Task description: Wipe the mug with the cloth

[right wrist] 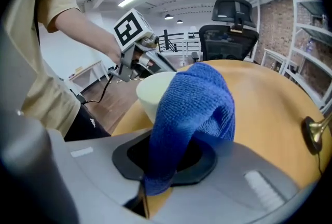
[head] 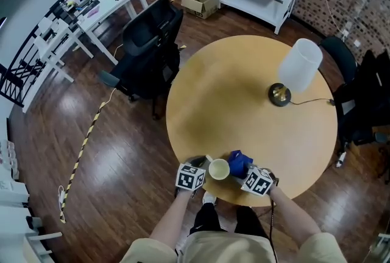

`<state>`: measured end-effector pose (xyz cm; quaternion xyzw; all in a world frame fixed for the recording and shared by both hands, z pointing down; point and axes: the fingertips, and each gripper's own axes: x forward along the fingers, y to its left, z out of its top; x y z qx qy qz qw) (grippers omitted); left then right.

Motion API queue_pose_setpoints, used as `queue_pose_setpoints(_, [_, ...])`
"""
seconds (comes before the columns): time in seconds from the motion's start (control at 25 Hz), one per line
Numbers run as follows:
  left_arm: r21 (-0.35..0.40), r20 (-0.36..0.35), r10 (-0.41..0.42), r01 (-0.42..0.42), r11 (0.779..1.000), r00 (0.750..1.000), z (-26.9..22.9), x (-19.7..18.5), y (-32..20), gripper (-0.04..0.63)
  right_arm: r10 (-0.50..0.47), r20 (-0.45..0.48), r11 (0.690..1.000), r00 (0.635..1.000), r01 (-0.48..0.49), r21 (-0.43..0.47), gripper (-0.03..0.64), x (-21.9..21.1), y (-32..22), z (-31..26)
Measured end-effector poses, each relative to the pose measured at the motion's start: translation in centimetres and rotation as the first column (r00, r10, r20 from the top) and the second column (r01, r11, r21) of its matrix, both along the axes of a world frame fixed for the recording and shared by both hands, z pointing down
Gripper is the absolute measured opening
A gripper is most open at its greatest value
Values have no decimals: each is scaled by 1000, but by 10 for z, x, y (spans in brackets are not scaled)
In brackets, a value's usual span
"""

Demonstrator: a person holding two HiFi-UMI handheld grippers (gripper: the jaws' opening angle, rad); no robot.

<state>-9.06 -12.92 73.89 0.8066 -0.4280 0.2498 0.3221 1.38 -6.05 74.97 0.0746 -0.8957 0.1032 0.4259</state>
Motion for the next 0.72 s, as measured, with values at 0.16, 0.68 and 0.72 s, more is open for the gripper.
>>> queue_pose_setpoints(0.16, [-15, -25, -114, 114, 993, 993, 0, -5, 9, 17, 56, 11, 998, 998, -56, 1, 64, 2, 3, -2])
queue_pose_setpoints(0.68, [59, 393, 427, -486, 872, 815, 4, -2, 23, 230, -16, -1, 999, 1000, 16, 40, 64, 5, 11, -4])
queue_pose_setpoints(0.72, [57, 422, 481, -553, 831, 768, 3, 2, 22, 231, -27, -4, 999, 1000, 27, 43, 64, 6, 11, -4])
